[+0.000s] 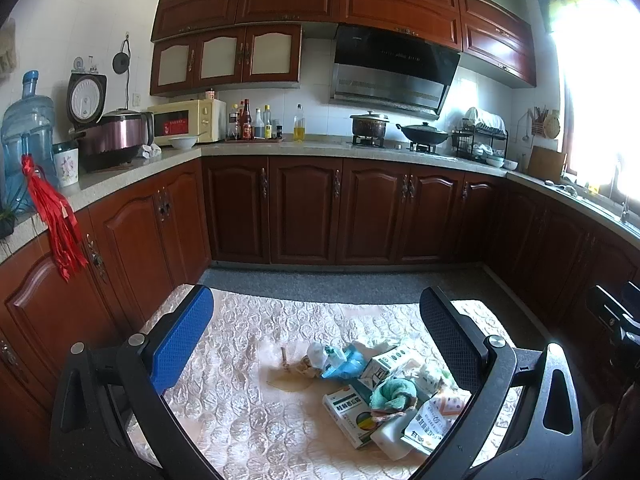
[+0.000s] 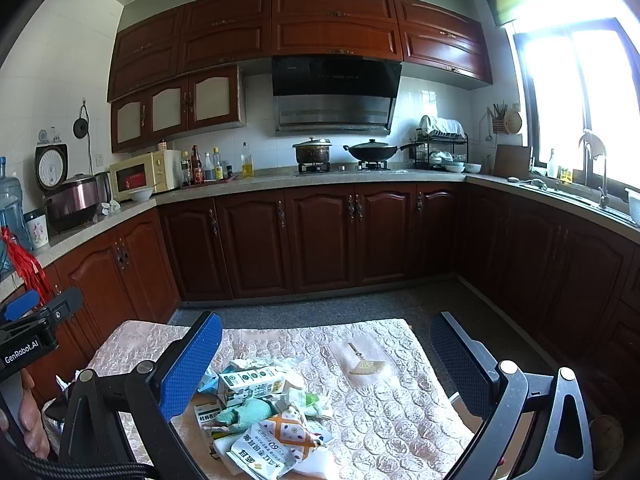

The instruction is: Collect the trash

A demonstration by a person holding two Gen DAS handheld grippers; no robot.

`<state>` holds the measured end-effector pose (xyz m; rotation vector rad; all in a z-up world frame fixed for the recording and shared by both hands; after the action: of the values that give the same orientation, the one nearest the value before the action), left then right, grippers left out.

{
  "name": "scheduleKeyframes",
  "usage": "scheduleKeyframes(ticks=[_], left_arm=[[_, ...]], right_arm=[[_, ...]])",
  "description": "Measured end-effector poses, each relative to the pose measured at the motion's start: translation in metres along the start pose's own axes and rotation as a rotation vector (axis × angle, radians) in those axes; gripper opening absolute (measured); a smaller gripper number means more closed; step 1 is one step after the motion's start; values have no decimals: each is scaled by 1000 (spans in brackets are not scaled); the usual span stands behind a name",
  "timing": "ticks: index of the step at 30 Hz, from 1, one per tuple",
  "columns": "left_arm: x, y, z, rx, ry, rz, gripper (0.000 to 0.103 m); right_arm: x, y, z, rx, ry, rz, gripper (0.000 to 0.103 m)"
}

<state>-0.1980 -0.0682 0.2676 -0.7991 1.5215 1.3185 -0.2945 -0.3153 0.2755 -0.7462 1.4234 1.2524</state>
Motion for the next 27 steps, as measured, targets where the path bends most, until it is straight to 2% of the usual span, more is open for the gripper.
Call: scheduleKeyframes(ticks=[16, 24, 27], left_arm=[[10, -8, -3, 7, 4, 27, 103], [18, -17, -8, 15, -3, 55, 103], [23, -22, -8, 20, 0, 75, 103]], right_arm=[[8, -7, 0, 4, 2, 33, 103], [9, -15, -6, 26, 28, 120, 103], [14, -18, -7, 26, 25, 122, 103]])
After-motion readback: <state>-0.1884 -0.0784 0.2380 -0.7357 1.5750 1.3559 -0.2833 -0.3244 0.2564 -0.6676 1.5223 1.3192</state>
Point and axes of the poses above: each gripper's, at about its wrist camera, not at the fingertips, and y roughly against the way its jaws point, z to its left, x to its underside, the point moved 8 cm from there along -y, roughly the way its jaws point, and after that the axes turned 5 degrees about -y, right-handed, at the moved point
